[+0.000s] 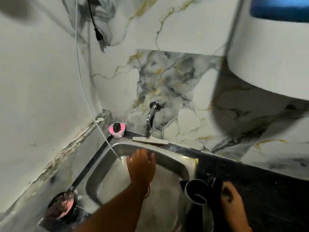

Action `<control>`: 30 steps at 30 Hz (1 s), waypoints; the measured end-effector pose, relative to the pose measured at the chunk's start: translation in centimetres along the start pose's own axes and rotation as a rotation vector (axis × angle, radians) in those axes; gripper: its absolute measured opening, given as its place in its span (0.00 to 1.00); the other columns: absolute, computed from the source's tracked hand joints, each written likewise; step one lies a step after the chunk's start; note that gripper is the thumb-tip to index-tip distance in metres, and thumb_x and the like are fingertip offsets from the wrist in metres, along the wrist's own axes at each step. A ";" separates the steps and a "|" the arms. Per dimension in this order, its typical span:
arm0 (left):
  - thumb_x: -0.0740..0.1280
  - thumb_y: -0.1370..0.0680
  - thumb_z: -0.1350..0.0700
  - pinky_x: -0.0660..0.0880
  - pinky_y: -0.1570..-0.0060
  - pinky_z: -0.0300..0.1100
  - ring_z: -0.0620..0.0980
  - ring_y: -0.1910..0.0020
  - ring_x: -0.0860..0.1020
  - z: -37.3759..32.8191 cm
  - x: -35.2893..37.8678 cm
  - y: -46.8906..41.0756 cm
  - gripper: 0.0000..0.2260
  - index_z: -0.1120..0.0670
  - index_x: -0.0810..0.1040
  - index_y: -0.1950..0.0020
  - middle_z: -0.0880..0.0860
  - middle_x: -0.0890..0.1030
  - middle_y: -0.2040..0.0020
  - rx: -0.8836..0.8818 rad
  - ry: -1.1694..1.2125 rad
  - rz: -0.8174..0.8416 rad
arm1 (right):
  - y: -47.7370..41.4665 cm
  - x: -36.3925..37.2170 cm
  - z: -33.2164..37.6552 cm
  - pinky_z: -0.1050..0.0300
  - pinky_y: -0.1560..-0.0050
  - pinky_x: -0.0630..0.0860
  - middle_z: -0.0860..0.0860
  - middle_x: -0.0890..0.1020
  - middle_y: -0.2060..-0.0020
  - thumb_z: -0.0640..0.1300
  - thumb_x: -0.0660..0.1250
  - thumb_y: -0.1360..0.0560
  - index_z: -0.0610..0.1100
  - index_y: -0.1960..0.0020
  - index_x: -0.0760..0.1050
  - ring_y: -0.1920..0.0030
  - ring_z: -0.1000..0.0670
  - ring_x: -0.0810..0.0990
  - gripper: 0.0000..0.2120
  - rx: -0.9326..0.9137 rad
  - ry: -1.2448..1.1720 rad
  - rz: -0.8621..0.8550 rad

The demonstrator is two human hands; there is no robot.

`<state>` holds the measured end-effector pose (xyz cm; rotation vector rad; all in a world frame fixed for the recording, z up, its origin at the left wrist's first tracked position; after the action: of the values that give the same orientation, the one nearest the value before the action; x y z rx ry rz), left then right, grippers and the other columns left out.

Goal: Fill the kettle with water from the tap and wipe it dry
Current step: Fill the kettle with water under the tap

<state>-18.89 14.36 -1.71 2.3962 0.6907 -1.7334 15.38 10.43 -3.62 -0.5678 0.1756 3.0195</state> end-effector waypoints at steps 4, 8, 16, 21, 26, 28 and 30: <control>0.55 0.16 0.34 0.77 0.47 0.53 0.59 0.48 0.84 1.3 -0.1 -10.5 0.26 0.50 0.83 0.39 0.55 0.86 0.46 -0.021 0.003 0.198 | -2.9 8.2 3.2 0.66 0.69 0.70 0.32 0.75 0.69 0.21 0.71 0.22 0.28 0.55 0.73 0.68 0.55 0.71 0.08 0.009 0.038 -0.038; 0.53 0.23 0.24 0.74 0.54 0.48 0.57 0.49 0.86 1.3 0.9 -17.6 0.34 0.48 0.87 0.44 0.52 0.88 0.50 0.024 -0.032 0.219 | -6.9 16.1 4.7 0.54 0.62 0.72 0.35 0.78 0.65 0.27 0.74 0.21 0.33 0.54 0.74 0.64 0.51 0.73 0.09 0.046 -0.019 -0.041; 0.63 0.28 0.32 0.72 0.59 0.46 0.56 0.58 0.84 0.9 2.4 -21.5 0.23 0.50 0.84 0.52 0.49 0.79 0.63 0.074 -0.031 0.303 | -14.0 24.2 6.0 0.54 0.66 0.77 0.47 0.83 0.72 0.43 0.76 0.21 0.50 0.56 0.74 0.71 0.51 0.79 0.11 0.095 -0.112 -0.065; 0.67 0.25 0.32 0.65 0.66 0.42 0.48 0.67 0.75 1.6 2.2 -22.9 0.19 0.48 0.79 0.57 0.46 0.74 0.68 0.302 -0.052 0.424 | -16.4 26.2 7.5 0.58 0.62 0.76 0.57 0.80 0.70 0.58 0.70 0.32 0.56 0.61 0.72 0.68 0.58 0.76 0.09 0.044 -0.167 -0.121; 0.65 0.22 0.30 0.69 0.56 0.45 0.50 0.54 0.81 3.1 1.5 -25.0 0.19 0.45 0.78 0.52 0.47 0.82 0.55 0.488 0.005 0.643 | -17.9 26.7 7.8 0.71 0.65 0.72 0.62 0.77 0.73 0.56 0.70 0.31 0.59 0.65 0.70 0.71 0.64 0.72 0.09 -0.001 -0.172 -0.115; 0.64 0.23 0.29 0.69 0.53 0.47 0.51 0.50 0.82 3.1 1.7 -25.1 0.22 0.45 0.81 0.45 0.48 0.84 0.51 0.520 -0.008 0.644 | -18.2 27.2 7.1 0.72 0.66 0.74 0.60 0.78 0.72 0.56 0.70 0.31 0.48 0.60 0.71 0.71 0.64 0.74 0.13 -0.004 -0.192 -0.090; 0.64 0.23 0.28 0.69 0.53 0.47 0.52 0.49 0.82 3.2 1.8 -25.2 0.24 0.45 0.81 0.43 0.48 0.85 0.49 0.529 -0.005 0.639 | -18.3 27.8 7.0 0.71 0.68 0.76 0.59 0.80 0.71 0.56 0.70 0.32 0.35 0.55 0.70 0.72 0.64 0.76 0.24 -0.015 -0.205 -0.074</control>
<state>-31.73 36.30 -0.03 2.4891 -0.5679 -1.7519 -11.43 30.63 -9.08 -0.2558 0.1186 2.9826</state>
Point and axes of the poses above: each hand's wrist, its own y-axis away from the middle knuckle, its own x-axis out of the palm, z = x × y, the point moved 3 cm from there along -y, towards the middle knuckle
